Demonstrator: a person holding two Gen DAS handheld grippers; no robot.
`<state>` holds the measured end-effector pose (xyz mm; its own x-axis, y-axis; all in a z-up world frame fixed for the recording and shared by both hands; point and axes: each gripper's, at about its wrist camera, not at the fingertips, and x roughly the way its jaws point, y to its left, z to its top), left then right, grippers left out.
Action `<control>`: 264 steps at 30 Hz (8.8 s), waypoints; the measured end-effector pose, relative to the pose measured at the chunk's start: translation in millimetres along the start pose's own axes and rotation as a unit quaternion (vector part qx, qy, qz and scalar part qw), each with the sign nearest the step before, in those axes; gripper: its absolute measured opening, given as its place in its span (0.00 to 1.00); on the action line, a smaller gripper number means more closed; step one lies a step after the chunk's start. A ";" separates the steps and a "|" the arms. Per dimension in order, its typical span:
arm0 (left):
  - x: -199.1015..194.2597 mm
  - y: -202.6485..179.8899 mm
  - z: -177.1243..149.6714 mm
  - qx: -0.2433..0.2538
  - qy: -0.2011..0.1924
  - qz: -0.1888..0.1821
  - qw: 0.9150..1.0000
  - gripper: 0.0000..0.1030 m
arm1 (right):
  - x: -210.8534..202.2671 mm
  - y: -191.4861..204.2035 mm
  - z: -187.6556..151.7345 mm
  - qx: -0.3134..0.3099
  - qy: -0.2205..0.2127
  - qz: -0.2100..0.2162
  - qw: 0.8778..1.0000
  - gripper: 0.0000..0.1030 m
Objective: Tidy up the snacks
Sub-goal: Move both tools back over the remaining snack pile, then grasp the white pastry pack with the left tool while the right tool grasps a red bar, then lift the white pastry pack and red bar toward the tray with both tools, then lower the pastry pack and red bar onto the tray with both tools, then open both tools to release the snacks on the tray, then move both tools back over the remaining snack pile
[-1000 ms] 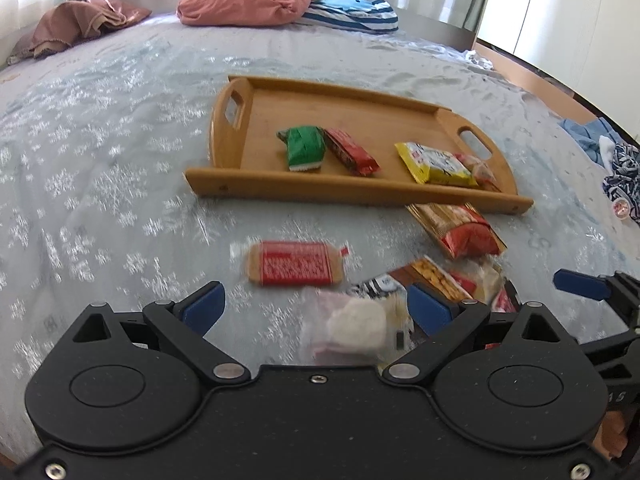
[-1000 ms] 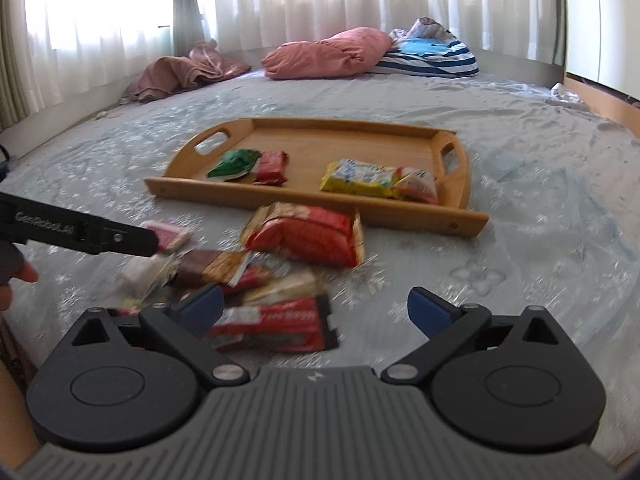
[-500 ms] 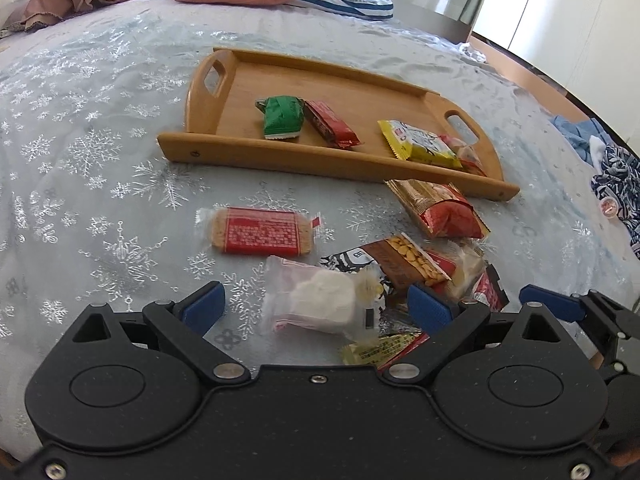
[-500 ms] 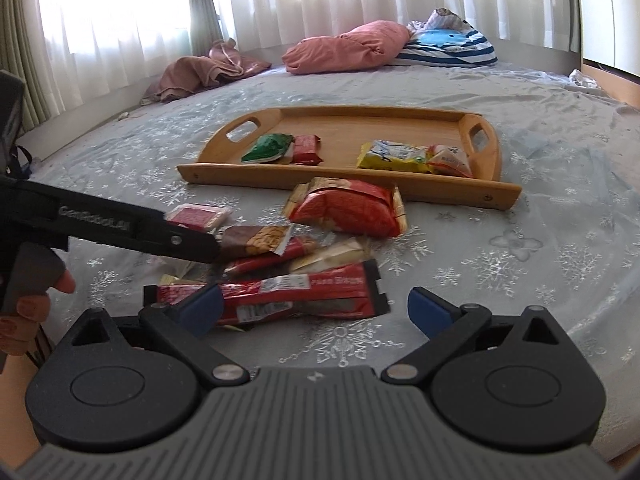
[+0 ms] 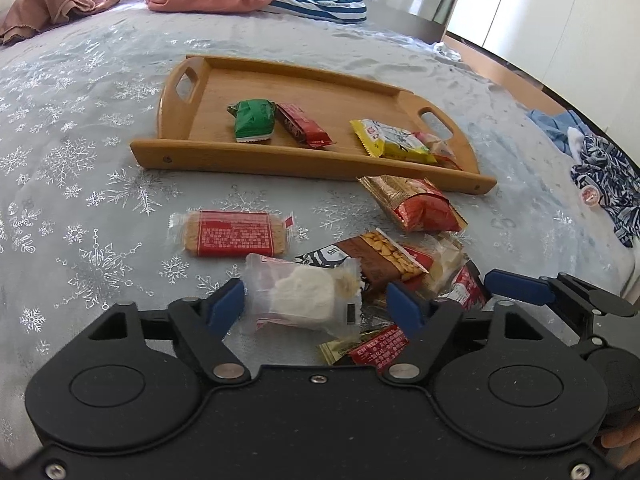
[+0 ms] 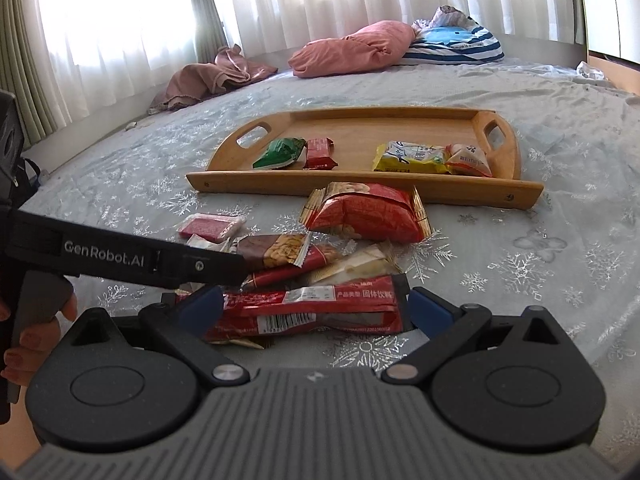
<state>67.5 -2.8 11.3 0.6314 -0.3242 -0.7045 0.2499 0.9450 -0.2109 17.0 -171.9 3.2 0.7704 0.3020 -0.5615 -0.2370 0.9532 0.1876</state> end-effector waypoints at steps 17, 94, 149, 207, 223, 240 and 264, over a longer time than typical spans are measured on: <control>-3.8 -1.2 -6.2 0.026 -0.017 0.026 0.999 0.48 | 5.7 10.2 -3.8 -0.022 -0.002 -0.014 1.000 0.93; -11.2 -3.5 -19.6 0.034 -0.053 0.067 0.996 0.36 | -36.5 -14.2 -8.9 -0.002 0.016 -0.128 0.992 0.20; 91.5 61.8 134.5 -0.050 -0.002 0.125 0.991 0.36 | 142.3 -46.8 129.4 0.171 -0.001 -0.041 0.984 0.19; -14.8 22.1 73.6 -0.011 -0.059 0.064 0.996 0.89 | 34.1 -45.6 78.2 0.053 -0.049 -0.067 0.995 0.70; -42.2 5.7 14.1 0.014 -0.059 0.055 0.997 0.92 | 3.4 -28.3 39.6 -0.020 -0.033 -0.074 0.997 0.80; -43.0 -25.5 -34.7 0.034 -0.050 0.030 0.998 0.94 | -3.7 -34.8 14.6 -0.095 -0.001 -0.034 0.995 0.90; -25.1 -41.7 -46.3 0.056 -0.034 0.028 0.997 0.38 | 2.7 -41.5 13.0 -0.116 0.012 -0.031 0.993 0.96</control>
<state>7.2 -32.0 6.3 0.6941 -0.2767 -0.6646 0.2910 0.9522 -0.0926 36.5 -210.8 4.3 0.7742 0.2405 -0.5855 -0.3216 0.9462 -0.0365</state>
